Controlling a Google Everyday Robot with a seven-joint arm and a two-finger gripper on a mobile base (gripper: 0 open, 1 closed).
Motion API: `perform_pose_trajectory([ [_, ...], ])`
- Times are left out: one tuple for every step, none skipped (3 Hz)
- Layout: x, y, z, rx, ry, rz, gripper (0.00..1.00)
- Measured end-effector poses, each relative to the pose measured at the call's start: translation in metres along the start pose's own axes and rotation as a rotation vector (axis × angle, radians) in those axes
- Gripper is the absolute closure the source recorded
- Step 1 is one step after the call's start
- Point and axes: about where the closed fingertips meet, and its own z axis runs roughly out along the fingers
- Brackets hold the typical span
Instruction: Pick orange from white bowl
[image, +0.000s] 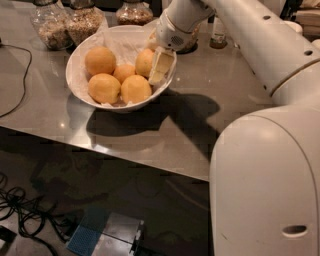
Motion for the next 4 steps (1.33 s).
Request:
perform_pose_trajectory([
  [-0.002, -0.001, 0.0, -0.009, 0.027, -0.029, 0.43],
  [-0.005, 0.0, 0.0, -0.014, 0.041, -0.056, 0.66],
  [-0.012, 0.006, 0.0, -0.013, 0.008, -0.072, 0.9],
  [-0.03, 0.021, -0.005, 0.005, -0.149, -0.092, 1.0],
])
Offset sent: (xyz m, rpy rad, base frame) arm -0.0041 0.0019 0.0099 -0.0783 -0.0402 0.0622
